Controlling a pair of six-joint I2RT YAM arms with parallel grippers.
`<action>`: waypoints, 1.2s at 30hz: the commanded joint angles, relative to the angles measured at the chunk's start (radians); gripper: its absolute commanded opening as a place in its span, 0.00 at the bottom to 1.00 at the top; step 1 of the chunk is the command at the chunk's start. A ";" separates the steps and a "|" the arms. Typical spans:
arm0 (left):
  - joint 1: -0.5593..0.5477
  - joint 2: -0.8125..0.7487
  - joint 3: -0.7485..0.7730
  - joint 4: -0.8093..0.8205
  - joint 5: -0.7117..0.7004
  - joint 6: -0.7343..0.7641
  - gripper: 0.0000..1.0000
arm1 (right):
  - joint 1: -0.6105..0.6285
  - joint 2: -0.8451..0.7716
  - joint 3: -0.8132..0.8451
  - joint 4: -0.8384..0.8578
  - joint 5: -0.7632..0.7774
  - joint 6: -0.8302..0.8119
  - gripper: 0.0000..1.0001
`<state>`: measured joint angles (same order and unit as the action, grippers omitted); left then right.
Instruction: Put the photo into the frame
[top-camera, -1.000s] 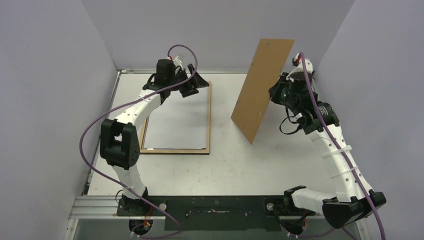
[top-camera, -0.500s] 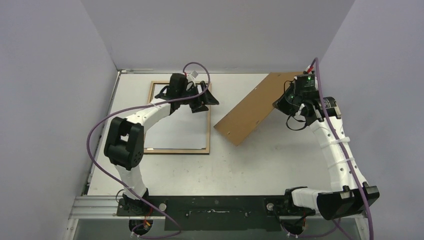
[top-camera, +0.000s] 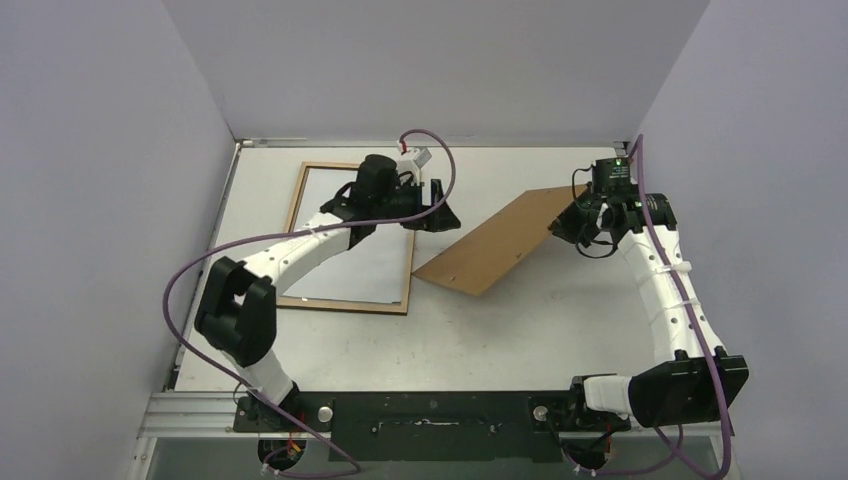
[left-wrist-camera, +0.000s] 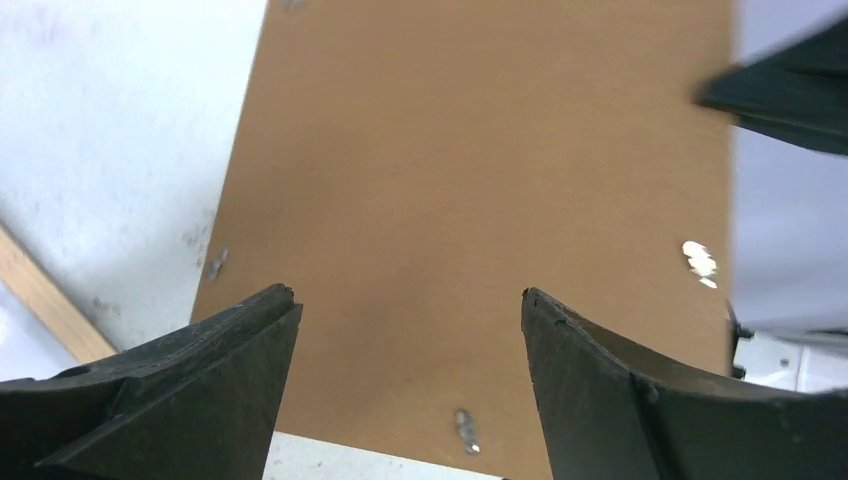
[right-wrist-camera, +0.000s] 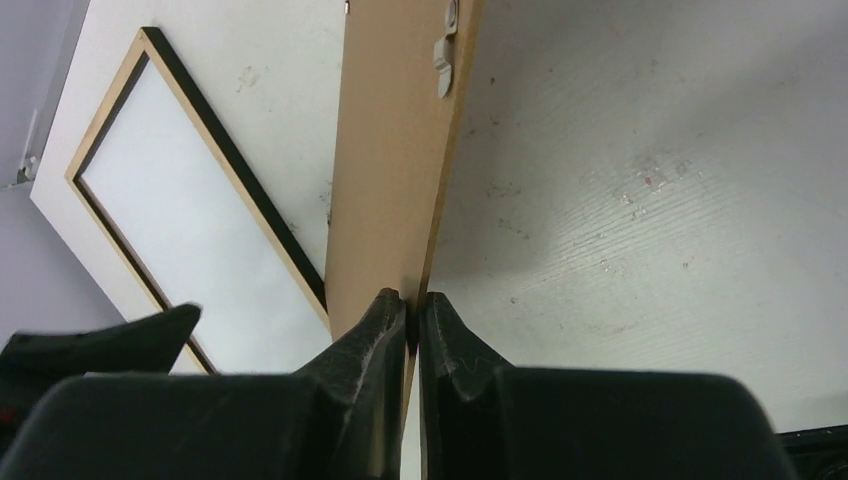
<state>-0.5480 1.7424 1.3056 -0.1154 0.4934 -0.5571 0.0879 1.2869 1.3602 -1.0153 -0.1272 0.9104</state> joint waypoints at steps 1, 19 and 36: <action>-0.046 -0.193 -0.008 0.133 -0.039 0.206 0.79 | -0.003 0.011 -0.015 -0.037 0.033 0.029 0.00; -0.507 -0.447 -0.358 0.326 -0.223 0.968 0.71 | -0.028 0.022 -0.053 -0.043 0.022 0.092 0.00; -0.650 -0.329 -0.412 0.526 -0.646 0.997 0.06 | -0.042 0.028 -0.073 -0.023 -0.049 0.130 0.00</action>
<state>-1.1923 1.3945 0.8299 0.3386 -0.0383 0.4446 0.0444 1.3094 1.3025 -1.0096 -0.1516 1.0351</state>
